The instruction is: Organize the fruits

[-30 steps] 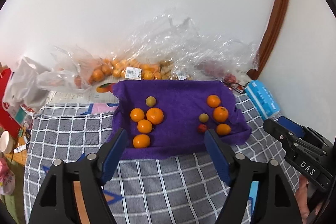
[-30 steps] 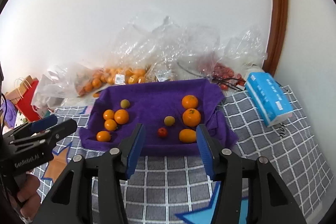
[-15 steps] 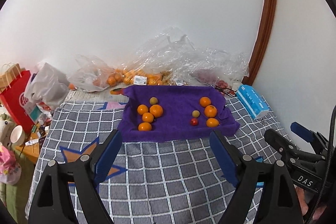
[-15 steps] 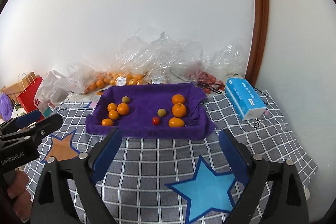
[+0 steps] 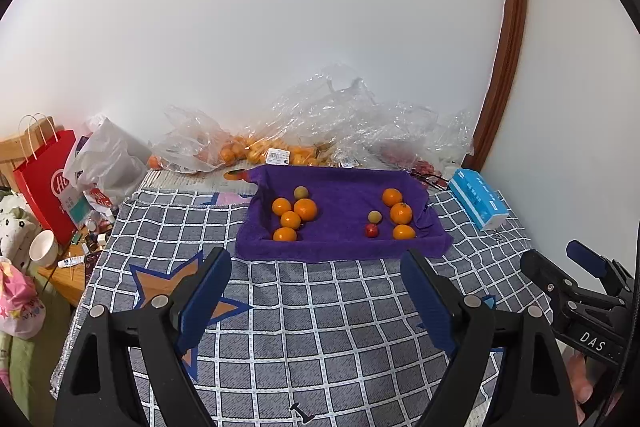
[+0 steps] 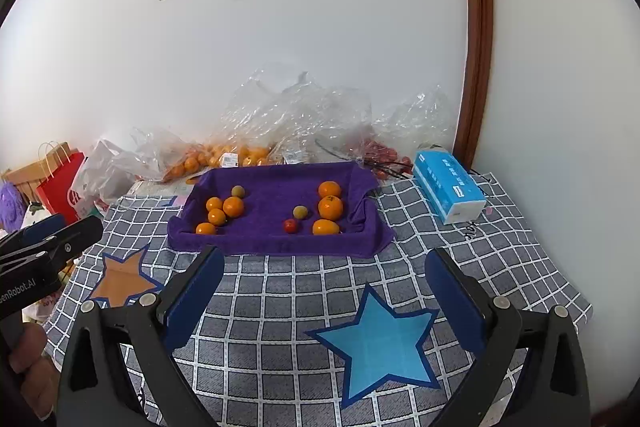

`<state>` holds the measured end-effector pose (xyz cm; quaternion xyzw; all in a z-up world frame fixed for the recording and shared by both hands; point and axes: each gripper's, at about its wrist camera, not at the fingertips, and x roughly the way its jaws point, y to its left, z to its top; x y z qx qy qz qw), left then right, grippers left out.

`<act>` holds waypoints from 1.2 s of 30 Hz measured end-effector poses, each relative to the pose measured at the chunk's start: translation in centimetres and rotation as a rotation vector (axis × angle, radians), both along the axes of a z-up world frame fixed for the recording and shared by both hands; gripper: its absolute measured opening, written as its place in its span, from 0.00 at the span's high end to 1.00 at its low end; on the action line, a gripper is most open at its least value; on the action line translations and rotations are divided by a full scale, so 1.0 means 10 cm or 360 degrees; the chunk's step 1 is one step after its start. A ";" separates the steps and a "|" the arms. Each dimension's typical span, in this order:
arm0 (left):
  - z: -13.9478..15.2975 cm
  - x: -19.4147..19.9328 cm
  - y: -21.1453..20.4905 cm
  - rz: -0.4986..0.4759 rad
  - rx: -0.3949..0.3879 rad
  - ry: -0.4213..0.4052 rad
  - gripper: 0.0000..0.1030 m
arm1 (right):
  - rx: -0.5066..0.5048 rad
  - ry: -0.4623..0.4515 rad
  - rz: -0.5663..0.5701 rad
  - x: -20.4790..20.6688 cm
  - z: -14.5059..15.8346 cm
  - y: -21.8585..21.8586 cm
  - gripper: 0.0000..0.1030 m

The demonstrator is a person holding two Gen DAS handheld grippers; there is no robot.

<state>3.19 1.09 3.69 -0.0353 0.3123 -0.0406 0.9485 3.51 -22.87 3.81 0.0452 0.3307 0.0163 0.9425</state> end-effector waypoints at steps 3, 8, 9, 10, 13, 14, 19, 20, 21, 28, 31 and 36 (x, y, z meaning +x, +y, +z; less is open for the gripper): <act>0.01 -0.02 -0.02 -0.0009 0.0009 -0.0002 0.16 | 0.0009 -0.0010 -0.0008 -0.03 0.02 -0.02 0.03; 0.03 -0.06 -0.06 -0.0019 0.0015 -0.0008 0.16 | 0.0016 -0.0014 -0.0018 -0.07 0.03 -0.04 0.03; 0.04 -0.07 -0.06 -0.0020 0.0013 -0.0009 0.16 | 0.0017 -0.0015 -0.0018 -0.08 0.03 -0.04 0.03; 0.04 -0.08 -0.07 -0.0023 0.0012 -0.0011 0.16 | 0.0015 -0.0018 -0.0019 -0.09 0.04 -0.05 0.03; 0.06 -0.10 -0.09 -0.0026 0.0017 -0.0013 0.16 | 0.0013 -0.0026 -0.0014 -0.12 0.06 -0.06 0.03; 0.07 -0.12 -0.10 -0.0027 0.0018 -0.0015 0.16 | 0.0012 -0.0030 -0.0014 -0.13 0.06 -0.05 0.03; 0.09 -0.16 -0.12 -0.0021 0.0033 -0.0025 0.16 | 0.0010 -0.0038 -0.0013 -0.17 0.08 -0.06 0.03; 0.10 -0.16 -0.11 -0.0021 0.0031 -0.0024 0.16 | 0.0012 -0.0039 -0.0013 -0.18 0.08 -0.06 0.03; 0.10 -0.17 -0.11 -0.0022 0.0029 -0.0025 0.16 | 0.0015 -0.0042 -0.0014 -0.19 0.09 -0.07 0.03; 0.12 -0.20 -0.13 -0.0020 0.0033 -0.0032 0.16 | 0.0016 -0.0059 -0.0010 -0.23 0.12 -0.07 0.03; 0.12 -0.21 -0.13 -0.0018 0.0033 -0.0030 0.16 | 0.0012 -0.0062 -0.0004 -0.25 0.12 -0.05 0.03; 0.13 -0.21 -0.13 -0.0019 0.0033 -0.0029 0.16 | 0.0014 -0.0060 -0.0006 -0.26 0.12 -0.05 0.03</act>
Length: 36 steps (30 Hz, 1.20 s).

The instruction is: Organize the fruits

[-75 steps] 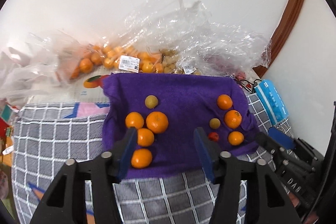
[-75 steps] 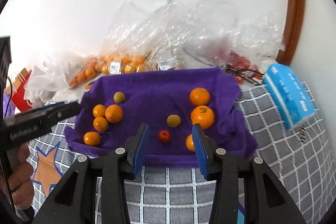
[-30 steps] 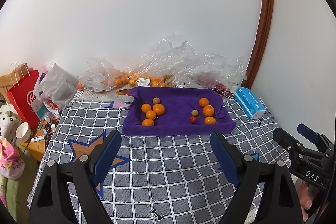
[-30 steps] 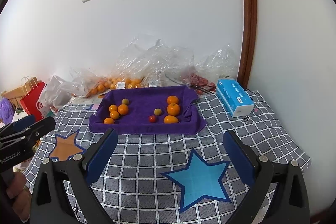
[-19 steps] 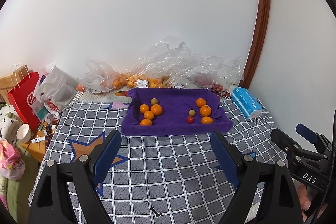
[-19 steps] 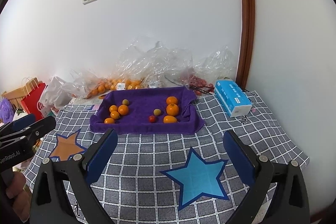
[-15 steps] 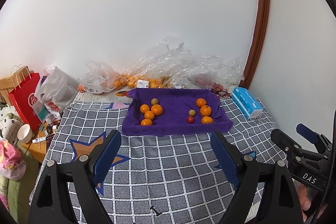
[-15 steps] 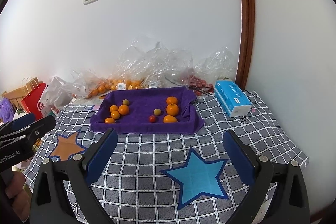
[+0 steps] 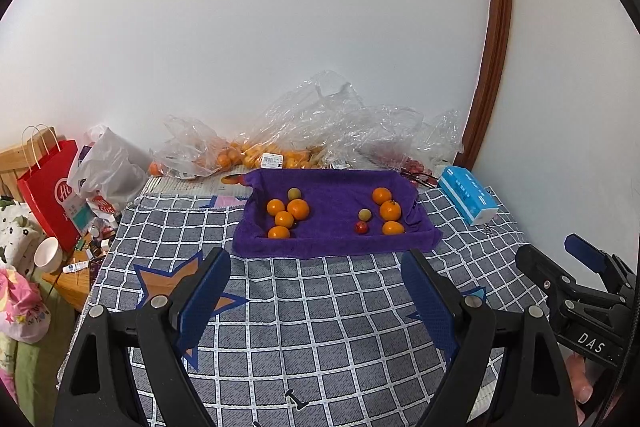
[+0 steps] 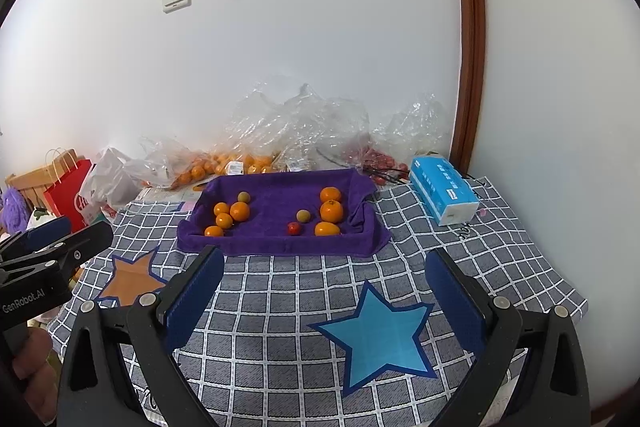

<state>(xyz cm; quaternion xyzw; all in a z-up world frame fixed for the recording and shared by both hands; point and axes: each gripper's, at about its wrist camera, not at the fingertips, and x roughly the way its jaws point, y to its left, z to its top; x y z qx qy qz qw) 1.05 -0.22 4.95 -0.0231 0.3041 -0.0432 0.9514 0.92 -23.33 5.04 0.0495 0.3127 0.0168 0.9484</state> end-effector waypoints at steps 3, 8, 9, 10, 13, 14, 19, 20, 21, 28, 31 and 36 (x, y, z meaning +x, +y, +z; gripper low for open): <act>0.00 0.00 0.00 0.0001 0.0000 0.0001 0.16 | 0.0002 0.0002 0.0002 0.01 0.00 0.00 0.03; 0.00 -0.01 0.02 0.0007 -0.0003 0.0006 0.16 | 0.0002 0.0005 0.0007 0.01 0.00 0.01 0.03; 0.00 -0.02 0.02 0.0008 -0.0002 0.0006 0.16 | 0.0002 0.0005 0.0008 0.01 0.00 0.01 0.03; 0.00 -0.01 0.02 0.0007 0.0000 0.0005 0.16 | 0.0003 0.0003 0.0008 0.01 0.00 0.01 0.03; 0.00 -0.01 0.03 0.0008 0.0005 0.0002 0.16 | 0.0001 0.0002 0.0009 0.01 0.00 0.01 0.03; 0.00 -0.01 0.02 0.0008 0.0005 0.0001 0.16 | 0.0002 0.0003 0.0008 0.01 0.00 0.01 0.03; 0.00 -0.01 0.02 0.0008 0.0005 0.0003 0.16 | 0.0004 0.0002 0.0008 0.01 0.00 0.01 0.03; 0.00 -0.01 0.02 0.0008 0.0006 0.0003 0.16 | 0.0004 0.0003 0.0011 0.01 0.00 0.01 0.03; 0.00 -0.01 0.02 0.0007 0.0008 0.0004 0.16 | 0.0003 0.0005 0.0011 0.01 0.00 0.01 0.03; 0.01 -0.01 0.02 0.0003 0.0006 0.0003 0.16 | 0.0004 0.0004 0.0011 0.02 0.00 0.01 0.03; 0.01 -0.02 0.02 0.0002 0.0010 0.0002 0.16 | 0.0006 0.0002 0.0013 0.01 0.01 0.01 0.03; 0.01 -0.02 0.02 0.0001 0.0011 0.0003 0.16 | 0.0006 0.0001 0.0013 0.00 0.01 0.00 0.03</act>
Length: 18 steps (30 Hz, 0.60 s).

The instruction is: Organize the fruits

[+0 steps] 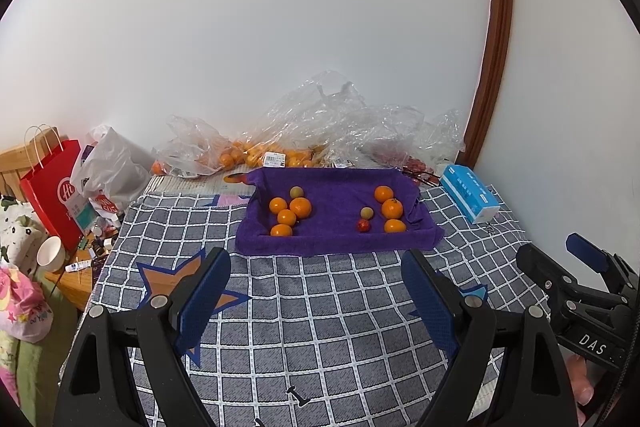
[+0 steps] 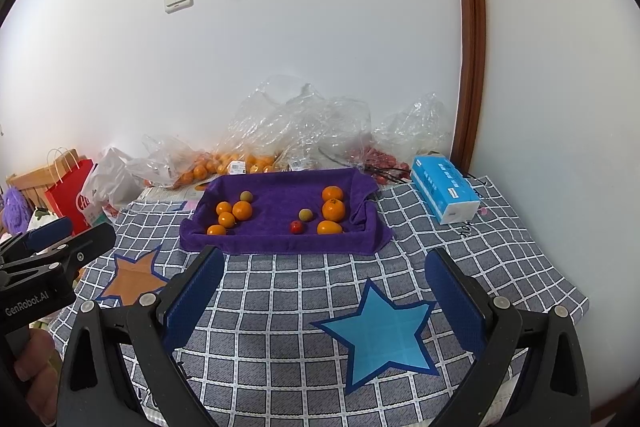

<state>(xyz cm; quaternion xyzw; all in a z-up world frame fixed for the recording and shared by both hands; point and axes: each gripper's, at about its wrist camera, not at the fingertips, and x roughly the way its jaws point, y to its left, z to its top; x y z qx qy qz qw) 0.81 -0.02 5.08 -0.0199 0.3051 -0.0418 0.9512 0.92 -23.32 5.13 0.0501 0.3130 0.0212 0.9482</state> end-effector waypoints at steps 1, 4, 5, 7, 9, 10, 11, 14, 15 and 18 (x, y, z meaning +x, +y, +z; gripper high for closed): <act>0.01 0.00 0.00 0.0001 0.0002 -0.0004 0.16 | 0.0000 -0.0001 0.0001 0.00 0.00 0.00 0.03; 0.00 -0.01 0.00 -0.0004 -0.0001 -0.0007 0.16 | 0.0000 0.0000 0.0001 0.00 0.00 0.00 0.03; 0.00 0.00 0.01 -0.0004 -0.0001 -0.0007 0.16 | -0.0001 0.0001 0.0001 0.00 0.00 0.00 0.03; 0.00 0.00 0.01 -0.0006 -0.0004 -0.0003 0.16 | -0.0003 -0.0001 0.0000 -0.01 0.00 0.00 0.03; 0.00 0.00 0.01 -0.0005 -0.0001 -0.0004 0.16 | 0.0000 -0.0003 -0.0001 -0.01 0.01 -0.01 0.03; 0.00 0.00 0.01 -0.0004 0.0002 -0.0006 0.16 | 0.0000 -0.0003 0.0000 -0.02 0.01 -0.01 0.03; 0.00 0.00 0.01 -0.0006 0.0002 -0.0007 0.16 | -0.0002 -0.0003 -0.0001 -0.02 0.02 -0.01 0.03; 0.01 0.00 0.00 -0.0010 0.0002 -0.0012 0.16 | 0.0000 -0.0004 -0.0003 -0.02 0.01 -0.01 0.03; 0.00 0.00 0.00 -0.0009 0.0003 -0.0010 0.16 | 0.0002 -0.0003 -0.0004 -0.02 0.01 -0.01 0.03; 0.00 0.00 0.00 -0.0011 0.0004 -0.0008 0.16 | 0.0006 -0.0003 -0.0004 -0.01 0.01 -0.01 0.03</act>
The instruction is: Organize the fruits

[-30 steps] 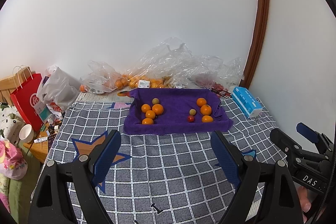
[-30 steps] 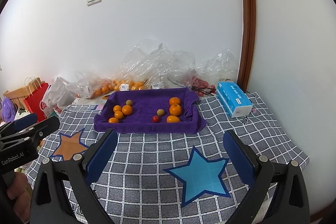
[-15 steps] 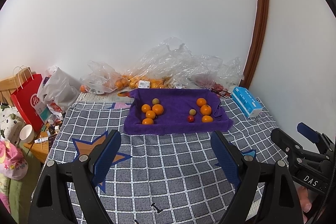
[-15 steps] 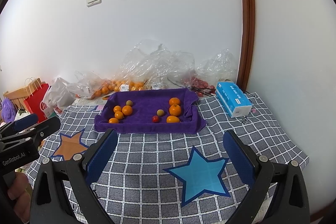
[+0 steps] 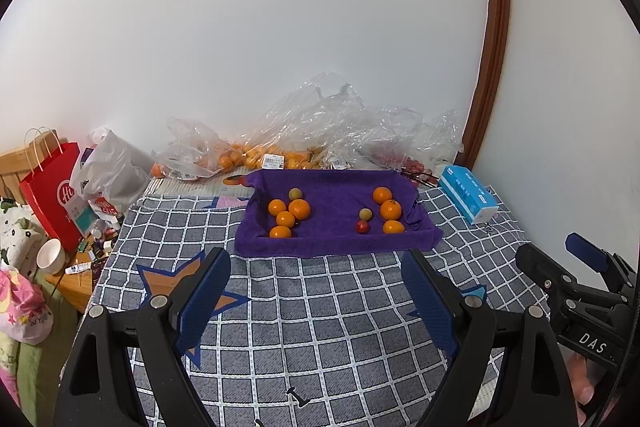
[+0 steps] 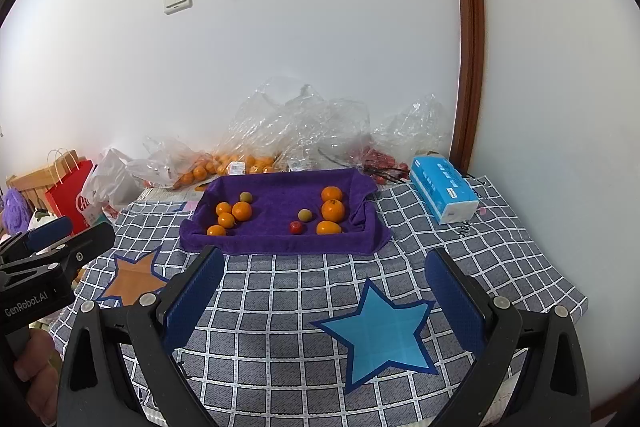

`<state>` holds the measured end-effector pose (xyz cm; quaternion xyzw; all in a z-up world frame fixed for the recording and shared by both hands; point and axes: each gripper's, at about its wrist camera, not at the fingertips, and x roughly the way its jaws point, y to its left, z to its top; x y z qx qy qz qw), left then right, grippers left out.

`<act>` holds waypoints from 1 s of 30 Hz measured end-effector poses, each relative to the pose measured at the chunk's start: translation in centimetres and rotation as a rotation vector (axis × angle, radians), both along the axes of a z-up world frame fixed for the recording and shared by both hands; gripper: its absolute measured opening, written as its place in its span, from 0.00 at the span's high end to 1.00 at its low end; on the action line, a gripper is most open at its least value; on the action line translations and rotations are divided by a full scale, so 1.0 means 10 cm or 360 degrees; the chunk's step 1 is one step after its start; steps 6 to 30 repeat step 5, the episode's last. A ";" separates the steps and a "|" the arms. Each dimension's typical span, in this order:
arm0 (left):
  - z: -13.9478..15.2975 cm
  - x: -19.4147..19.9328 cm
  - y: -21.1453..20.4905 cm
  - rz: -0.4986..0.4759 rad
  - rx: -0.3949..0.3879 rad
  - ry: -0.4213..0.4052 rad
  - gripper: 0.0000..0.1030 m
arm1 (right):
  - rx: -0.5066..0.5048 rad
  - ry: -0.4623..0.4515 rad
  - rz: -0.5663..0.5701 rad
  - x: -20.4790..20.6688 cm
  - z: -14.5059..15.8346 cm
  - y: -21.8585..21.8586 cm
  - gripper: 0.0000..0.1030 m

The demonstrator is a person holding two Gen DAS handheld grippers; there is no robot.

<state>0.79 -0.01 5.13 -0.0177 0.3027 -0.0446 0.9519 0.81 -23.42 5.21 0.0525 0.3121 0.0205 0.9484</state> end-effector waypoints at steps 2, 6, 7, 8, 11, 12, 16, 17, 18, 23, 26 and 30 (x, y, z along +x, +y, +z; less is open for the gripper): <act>0.00 0.00 0.00 0.0001 0.0001 0.0002 0.16 | -0.0004 0.0000 0.0001 0.00 0.01 0.00 0.03; 0.00 0.00 0.02 -0.0002 -0.0007 -0.0003 0.16 | -0.0006 -0.0002 0.0007 0.00 0.01 0.02 0.03; 0.00 0.00 0.02 -0.0002 -0.0007 -0.0003 0.16 | -0.0006 -0.0002 0.0007 0.00 0.01 0.02 0.03; 0.00 0.00 0.02 -0.0002 -0.0007 -0.0003 0.16 | -0.0006 -0.0002 0.0007 0.00 0.01 0.02 0.03; 0.00 0.00 0.02 -0.0002 -0.0007 -0.0003 0.16 | -0.0006 -0.0002 0.0007 0.00 0.01 0.02 0.03; 0.00 0.00 0.02 -0.0002 -0.0007 -0.0003 0.16 | -0.0006 -0.0002 0.0007 0.00 0.01 0.02 0.03; 0.00 0.00 0.02 -0.0002 -0.0007 -0.0003 0.16 | -0.0006 -0.0002 0.0007 0.00 0.01 0.02 0.03; 0.00 0.00 0.02 -0.0002 -0.0007 -0.0003 0.16 | -0.0006 -0.0002 0.0007 0.00 0.01 0.02 0.03; 0.00 0.00 0.02 -0.0002 -0.0007 -0.0003 0.16 | -0.0006 -0.0002 0.0007 0.00 0.01 0.02 0.03; 0.00 0.00 0.02 -0.0002 -0.0007 -0.0003 0.16 | -0.0006 -0.0002 0.0007 0.00 0.01 0.02 0.03; 0.00 0.00 0.02 -0.0002 -0.0007 -0.0003 0.16 | -0.0006 -0.0002 0.0007 0.00 0.01 0.02 0.03; 0.00 0.00 0.02 -0.0002 -0.0007 -0.0003 0.16 | -0.0006 -0.0002 0.0007 0.00 0.01 0.02 0.03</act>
